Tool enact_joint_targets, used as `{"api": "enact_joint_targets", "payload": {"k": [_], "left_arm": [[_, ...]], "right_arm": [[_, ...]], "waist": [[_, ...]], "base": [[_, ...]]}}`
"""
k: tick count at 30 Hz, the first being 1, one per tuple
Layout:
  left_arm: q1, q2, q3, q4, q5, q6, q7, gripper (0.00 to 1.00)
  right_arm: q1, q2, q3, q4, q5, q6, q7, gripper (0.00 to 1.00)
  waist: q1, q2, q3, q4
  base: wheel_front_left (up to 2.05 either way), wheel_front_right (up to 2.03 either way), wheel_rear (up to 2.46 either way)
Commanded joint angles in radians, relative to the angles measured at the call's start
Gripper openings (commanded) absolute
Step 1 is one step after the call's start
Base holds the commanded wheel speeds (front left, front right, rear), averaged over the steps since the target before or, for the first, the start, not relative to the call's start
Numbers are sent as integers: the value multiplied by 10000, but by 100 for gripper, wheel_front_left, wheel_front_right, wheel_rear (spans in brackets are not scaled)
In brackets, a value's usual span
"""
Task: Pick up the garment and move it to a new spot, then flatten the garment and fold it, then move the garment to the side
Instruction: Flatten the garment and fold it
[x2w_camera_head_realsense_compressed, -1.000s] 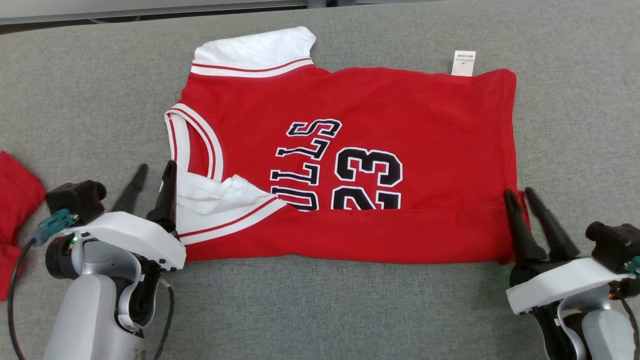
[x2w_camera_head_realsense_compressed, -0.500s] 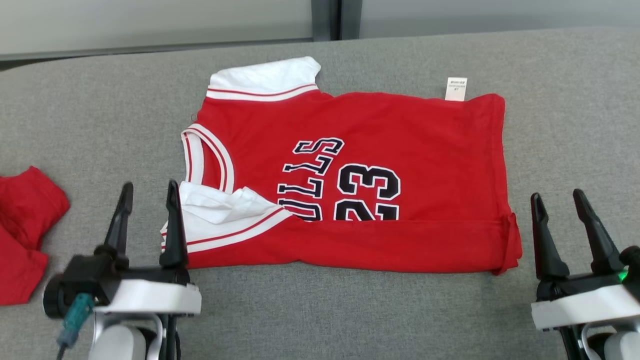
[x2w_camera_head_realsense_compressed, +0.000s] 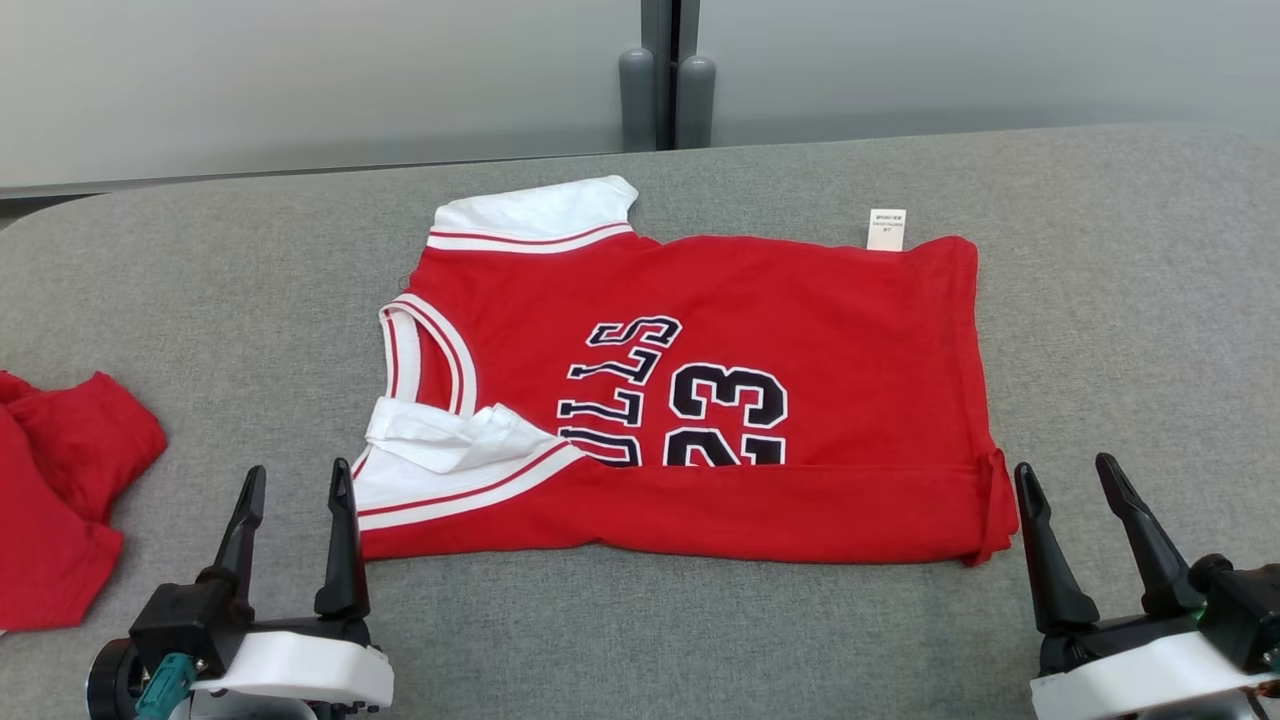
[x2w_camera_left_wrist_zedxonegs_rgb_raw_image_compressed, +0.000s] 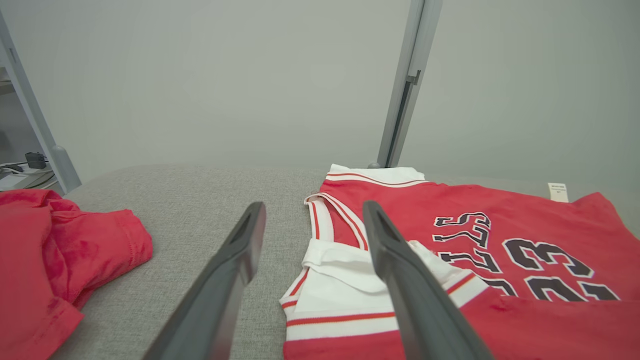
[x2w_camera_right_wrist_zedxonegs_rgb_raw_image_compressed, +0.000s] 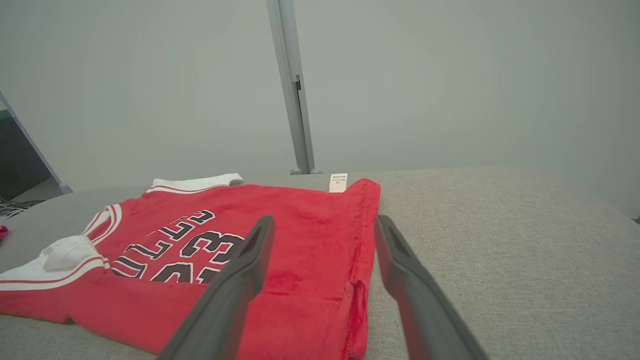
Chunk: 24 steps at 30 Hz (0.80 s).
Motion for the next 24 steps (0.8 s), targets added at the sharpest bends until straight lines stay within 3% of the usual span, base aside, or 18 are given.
{"api": "enact_joint_targets", "payload": {"k": [1,14,24], "left_arm": [[-62,72,39,23,-58,39,11,100],[-385,151,-149,670,-297,-143,461,100],[-1191,-60,-296,2983,-1070,-656,578,100]], "right_arm": [[14,-17,32,-12,112,-3,50,100],[-112,-9,63,211,151,-3,103,100],[-382,110,176,2073,342,-3,-4,100]], "waist": [[0,-1,-5,-8],[0,-1,231,-57],[0,-1,1092,63]], "base": [[0,0,0],[0,0,0],[0,0,0]]}}
